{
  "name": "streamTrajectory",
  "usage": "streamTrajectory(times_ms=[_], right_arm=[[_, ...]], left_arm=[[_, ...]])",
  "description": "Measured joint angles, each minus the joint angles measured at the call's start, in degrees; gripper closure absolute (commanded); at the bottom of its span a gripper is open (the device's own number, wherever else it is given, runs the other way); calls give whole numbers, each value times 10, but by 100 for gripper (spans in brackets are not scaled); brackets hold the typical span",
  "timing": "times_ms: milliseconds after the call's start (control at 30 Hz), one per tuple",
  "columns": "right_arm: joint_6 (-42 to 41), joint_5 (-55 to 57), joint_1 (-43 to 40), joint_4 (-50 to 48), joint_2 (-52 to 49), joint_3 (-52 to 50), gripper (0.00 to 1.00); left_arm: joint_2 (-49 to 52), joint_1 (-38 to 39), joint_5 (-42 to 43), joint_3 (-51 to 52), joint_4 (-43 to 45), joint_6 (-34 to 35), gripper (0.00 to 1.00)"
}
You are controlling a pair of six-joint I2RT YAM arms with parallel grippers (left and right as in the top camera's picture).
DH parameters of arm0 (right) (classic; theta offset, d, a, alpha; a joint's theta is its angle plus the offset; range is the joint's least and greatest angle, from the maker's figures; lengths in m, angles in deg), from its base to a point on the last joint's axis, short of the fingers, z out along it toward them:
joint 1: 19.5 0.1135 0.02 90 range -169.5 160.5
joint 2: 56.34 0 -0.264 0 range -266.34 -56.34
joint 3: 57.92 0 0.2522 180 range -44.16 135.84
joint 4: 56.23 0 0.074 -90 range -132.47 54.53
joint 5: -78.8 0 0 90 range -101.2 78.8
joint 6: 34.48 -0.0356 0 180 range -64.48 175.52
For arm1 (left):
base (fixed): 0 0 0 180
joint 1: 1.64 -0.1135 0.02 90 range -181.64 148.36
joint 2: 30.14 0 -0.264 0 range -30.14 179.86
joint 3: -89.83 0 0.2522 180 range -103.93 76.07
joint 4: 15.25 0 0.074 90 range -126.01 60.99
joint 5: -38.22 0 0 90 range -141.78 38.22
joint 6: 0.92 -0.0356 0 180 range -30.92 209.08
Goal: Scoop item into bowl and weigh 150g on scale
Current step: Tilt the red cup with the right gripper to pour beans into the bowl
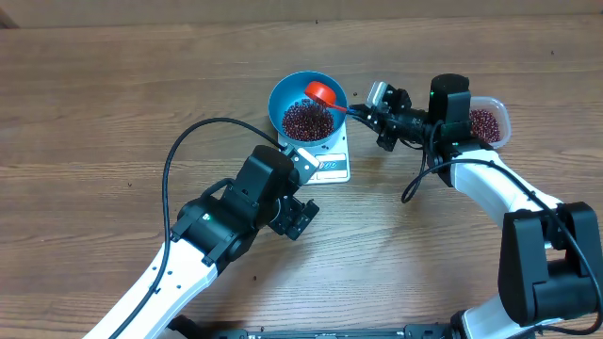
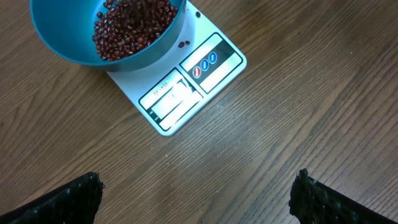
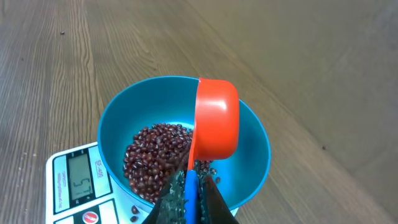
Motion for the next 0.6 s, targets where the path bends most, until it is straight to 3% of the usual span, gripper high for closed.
streamTrajectory(times_ms=[467,600], right_arm=[[27,-51,0,-30,0,0,96],[-2,-58,0,-54,0,0,96]], left_arm=[[0,0,0,0,0,0,1],[0,0,0,0,0,0,1]])
